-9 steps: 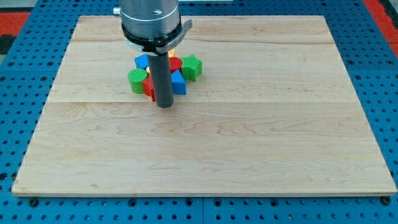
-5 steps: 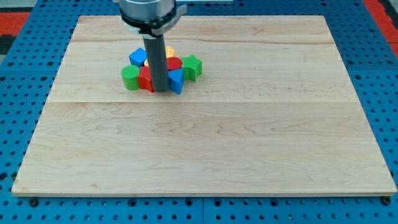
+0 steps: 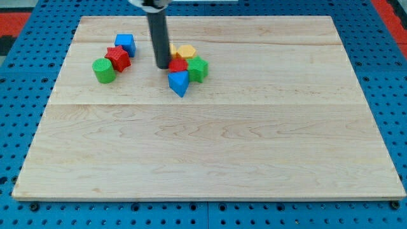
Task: Separate the group of blocks
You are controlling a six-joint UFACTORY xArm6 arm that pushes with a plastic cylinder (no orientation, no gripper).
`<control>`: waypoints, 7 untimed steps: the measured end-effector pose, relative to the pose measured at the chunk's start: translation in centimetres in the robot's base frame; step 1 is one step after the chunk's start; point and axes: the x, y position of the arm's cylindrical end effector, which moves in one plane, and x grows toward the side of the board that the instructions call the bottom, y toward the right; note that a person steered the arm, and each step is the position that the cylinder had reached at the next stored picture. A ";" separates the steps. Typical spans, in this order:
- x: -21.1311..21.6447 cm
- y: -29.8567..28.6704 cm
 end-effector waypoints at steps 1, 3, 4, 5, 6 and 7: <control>-0.5 4.2; -0.2 3.4; 0.5 2.8; 2.5 6.7; 4.7 10.1; 7.0 13.5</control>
